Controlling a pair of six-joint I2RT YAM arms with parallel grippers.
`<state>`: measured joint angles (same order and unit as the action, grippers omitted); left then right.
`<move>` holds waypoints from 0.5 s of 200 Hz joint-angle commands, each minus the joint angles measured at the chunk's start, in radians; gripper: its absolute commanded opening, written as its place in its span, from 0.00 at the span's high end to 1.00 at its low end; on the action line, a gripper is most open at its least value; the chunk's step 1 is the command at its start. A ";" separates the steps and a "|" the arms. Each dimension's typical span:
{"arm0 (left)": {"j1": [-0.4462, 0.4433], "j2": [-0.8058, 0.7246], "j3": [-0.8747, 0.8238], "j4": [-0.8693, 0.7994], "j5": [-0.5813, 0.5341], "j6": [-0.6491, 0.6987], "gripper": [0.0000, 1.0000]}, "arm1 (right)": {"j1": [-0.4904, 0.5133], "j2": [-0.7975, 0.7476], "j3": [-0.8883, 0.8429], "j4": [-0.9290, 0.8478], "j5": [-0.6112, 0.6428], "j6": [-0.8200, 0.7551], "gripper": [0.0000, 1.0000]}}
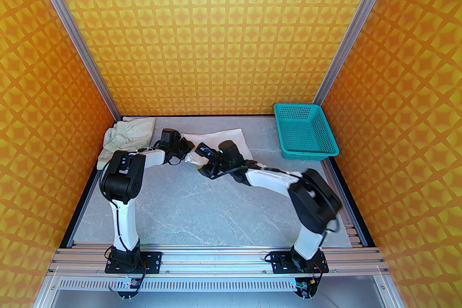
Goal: Fold and stack the mixed laundry pile
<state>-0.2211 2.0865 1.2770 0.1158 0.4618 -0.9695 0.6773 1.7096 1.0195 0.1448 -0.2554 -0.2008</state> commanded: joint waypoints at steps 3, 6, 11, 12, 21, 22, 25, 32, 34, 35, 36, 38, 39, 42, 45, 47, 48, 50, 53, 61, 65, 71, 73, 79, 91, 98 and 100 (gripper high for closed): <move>0.019 -0.063 0.045 -0.122 -0.015 0.160 1.00 | -0.005 -0.112 -0.097 -0.021 0.093 0.288 0.42; 0.022 -0.065 0.048 -0.138 -0.015 0.172 1.00 | -0.005 -0.127 -0.108 -0.021 0.100 0.311 0.42; 0.026 -0.068 0.058 -0.159 -0.015 0.191 1.00 | -0.005 -0.152 -0.128 -0.029 0.128 0.351 0.43; 0.028 -0.068 0.061 -0.165 -0.015 0.195 1.00 | -0.004 -0.158 -0.131 -0.033 0.134 0.359 0.43; 0.035 -0.075 0.077 -0.209 -0.022 0.225 1.00 | -0.005 -0.208 -0.155 -0.070 0.186 0.412 0.42; 0.036 -0.076 0.079 -0.213 -0.022 0.229 1.00 | -0.005 -0.214 -0.157 -0.076 0.191 0.415 0.42; 0.038 -0.080 0.084 -0.224 -0.025 0.241 1.00 | -0.005 -0.230 -0.162 -0.090 0.201 0.425 0.42; 0.041 -0.088 0.091 -0.241 -0.035 0.267 1.00 | -0.005 -0.261 -0.166 -0.139 0.230 0.439 0.42; 0.043 -0.091 0.094 -0.246 -0.038 0.275 1.00 | -0.005 -0.267 -0.165 -0.154 0.237 0.442 0.42; 0.044 -0.093 0.096 -0.250 -0.041 0.279 1.00 | -0.005 -0.272 -0.164 -0.162 0.242 0.444 0.42; 0.044 -0.093 0.097 -0.253 -0.043 0.283 1.00 | -0.005 -0.276 -0.163 -0.169 0.246 0.445 0.42; 0.045 -0.096 0.100 -0.260 -0.048 0.291 1.00 | -0.005 -0.285 -0.161 -0.186 0.254 0.449 0.42; 0.046 -0.098 0.100 -0.264 -0.050 0.295 1.00 | -0.005 -0.288 -0.158 -0.195 0.259 0.452 0.42; 0.047 -0.102 0.103 -0.275 -0.058 0.305 1.00 | -0.005 -0.296 -0.152 -0.223 0.274 0.461 0.42; 0.050 -0.105 0.107 -0.286 -0.063 0.316 1.00 | -0.007 -0.303 -0.144 -0.254 0.288 0.469 0.42; 0.052 -0.108 0.109 -0.292 -0.065 0.321 1.00 | -0.008 -0.305 -0.134 -0.274 0.296 0.474 0.42; 0.053 -0.108 0.109 -0.294 -0.065 0.325 1.00 | -0.008 -0.306 -0.129 -0.288 0.299 0.477 0.42; 0.056 -0.110 0.111 -0.299 -0.066 0.331 1.00 | -0.010 -0.308 -0.119 -0.312 0.305 0.483 0.41; 0.059 -0.112 0.113 -0.304 -0.066 0.338 1.00 | -0.014 -0.310 -0.104 -0.350 0.314 0.491 0.41; 0.071 -0.118 0.115 -0.313 -0.066 0.352 1.00 | -0.024 -0.306 -0.062 -0.445 0.333 0.510 0.41; 0.080 -0.121 0.115 -0.317 -0.066 0.358 1.00 | -0.029 -0.302 -0.038 -0.486 0.338 0.518 0.41; 0.089 -0.124 0.119 -0.326 -0.066 0.369 1.00 | -0.037 -0.295 -0.015 -0.534 0.340 0.528 0.41; 0.093 -0.125 0.122 -0.329 -0.065 0.376 1.00 | -0.039 -0.293 -0.008 -0.542 0.340 0.530 0.41; 0.100 -0.127 0.132 -0.345 -0.065 0.397 1.00 | -0.045 -0.289 0.001 -0.571 0.343 0.538 0.41; 0.118 -0.125 0.164 -0.390 -0.064 0.452 1.00 | -0.060 -0.292 -0.007 -0.577 0.337 0.553 0.41; 0.127 -0.123 0.186 -0.420 -0.064 0.484 1.00 | -0.068 -0.299 -0.022 -0.567 0.331 0.559 0.40; 0.130 -0.122 0.193 -0.431 -0.064 0.498 1.00 | -0.070 -0.302 -0.027 -0.563 0.332 0.561 0.40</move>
<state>-0.1322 1.9965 1.3930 -0.1959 0.4229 -0.6262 0.6315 1.4136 0.9997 -0.2783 0.0307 0.2813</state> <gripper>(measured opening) 0.074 0.592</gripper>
